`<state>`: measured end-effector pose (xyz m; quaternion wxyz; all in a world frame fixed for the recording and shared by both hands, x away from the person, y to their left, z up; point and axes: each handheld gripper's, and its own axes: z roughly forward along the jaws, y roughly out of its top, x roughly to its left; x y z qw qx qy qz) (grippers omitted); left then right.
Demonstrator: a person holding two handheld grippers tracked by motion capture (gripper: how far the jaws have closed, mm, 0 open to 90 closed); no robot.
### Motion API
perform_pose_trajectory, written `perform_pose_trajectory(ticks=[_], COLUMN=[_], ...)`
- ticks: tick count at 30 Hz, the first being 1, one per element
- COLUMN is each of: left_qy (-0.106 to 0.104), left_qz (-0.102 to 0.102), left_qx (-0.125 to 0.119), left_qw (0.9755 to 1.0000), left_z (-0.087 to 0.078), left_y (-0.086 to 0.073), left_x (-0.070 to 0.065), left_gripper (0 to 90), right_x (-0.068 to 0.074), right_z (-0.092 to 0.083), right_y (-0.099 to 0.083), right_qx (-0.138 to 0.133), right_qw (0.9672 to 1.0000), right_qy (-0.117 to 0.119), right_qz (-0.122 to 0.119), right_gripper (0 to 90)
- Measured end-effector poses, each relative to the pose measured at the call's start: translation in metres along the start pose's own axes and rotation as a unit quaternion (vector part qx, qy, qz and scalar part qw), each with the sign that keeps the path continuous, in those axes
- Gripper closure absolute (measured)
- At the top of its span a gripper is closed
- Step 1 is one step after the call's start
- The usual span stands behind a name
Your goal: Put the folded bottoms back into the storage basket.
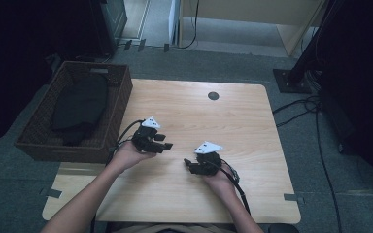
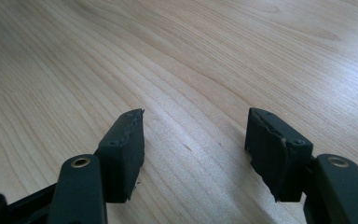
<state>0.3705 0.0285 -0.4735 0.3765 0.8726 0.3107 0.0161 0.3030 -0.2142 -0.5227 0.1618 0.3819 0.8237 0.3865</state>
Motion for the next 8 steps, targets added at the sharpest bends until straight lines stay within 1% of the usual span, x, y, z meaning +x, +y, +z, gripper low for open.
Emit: perform_pose_trajectory(ticks=[5, 6, 8], left_qy=[0.004, 0.005, 0.008], left_qz=[0.007, 0.005, 0.001], left_qx=[0.014, 0.013, 0.003], left_qw=[0.9999, 0.9999, 1.0000], left_z=[0.009, 0.008, 0.007], left_y=[-0.012, -0.014, -0.018], left_x=[-0.001, 0.000, 0.001], left_gripper=[45.4, 44.8, 44.7], right_x=[0.000, 0.000, 0.000], right_z=[0.000, 0.000, 0.000], right_y=[0.000, 0.000, 0.000], right_qx=[0.001, 0.001, 0.001], right_qw=[1.0000, 1.0000, 1.0000], right_qy=[0.002, 0.002, 0.003], right_qz=[-0.002, -0.002, -0.005], right_gripper=[36.4, 36.1, 35.6])
